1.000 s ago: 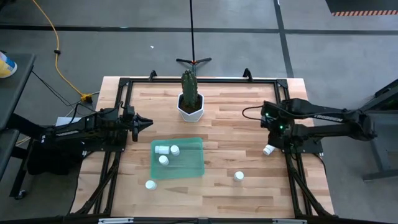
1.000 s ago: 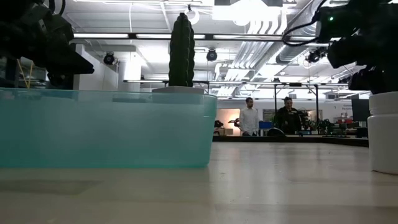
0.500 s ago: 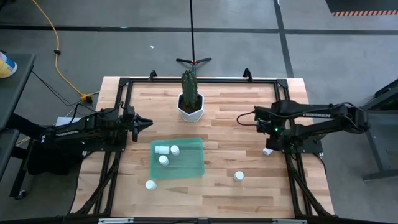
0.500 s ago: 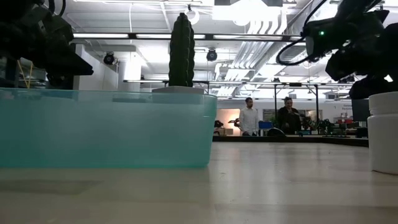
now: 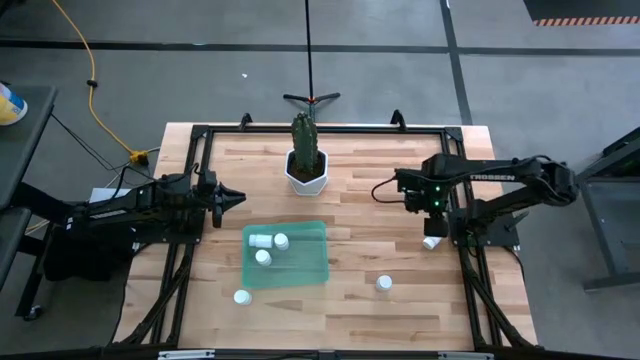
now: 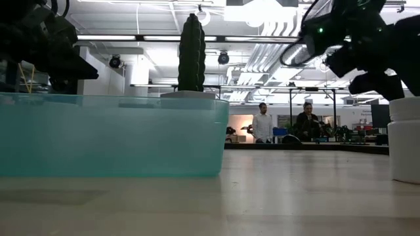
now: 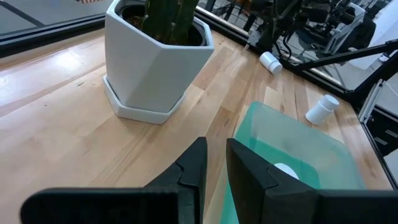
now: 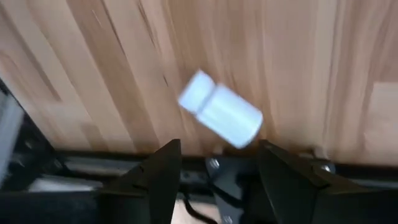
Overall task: Pick and place pill bottles into a basket
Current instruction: Put the white pill bottle into the green bin
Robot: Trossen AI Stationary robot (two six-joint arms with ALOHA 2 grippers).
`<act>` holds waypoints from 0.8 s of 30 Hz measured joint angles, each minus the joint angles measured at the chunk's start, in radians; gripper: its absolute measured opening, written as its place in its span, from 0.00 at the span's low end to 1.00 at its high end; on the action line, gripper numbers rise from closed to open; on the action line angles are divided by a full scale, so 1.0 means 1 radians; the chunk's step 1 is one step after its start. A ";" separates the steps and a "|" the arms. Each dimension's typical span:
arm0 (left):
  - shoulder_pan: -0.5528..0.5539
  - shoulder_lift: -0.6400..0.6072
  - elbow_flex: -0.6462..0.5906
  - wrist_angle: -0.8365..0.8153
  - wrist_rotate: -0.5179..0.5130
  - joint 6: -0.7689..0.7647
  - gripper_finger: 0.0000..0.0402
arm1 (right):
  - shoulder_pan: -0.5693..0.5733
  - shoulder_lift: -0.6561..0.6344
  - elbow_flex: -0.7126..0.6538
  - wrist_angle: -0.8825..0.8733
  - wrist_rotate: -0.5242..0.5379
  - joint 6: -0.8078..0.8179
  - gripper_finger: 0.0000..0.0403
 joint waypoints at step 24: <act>0.000 0.000 0.000 0.000 0.000 0.000 0.24 | 0.073 0.242 0.003 -0.049 0.029 -0.166 0.50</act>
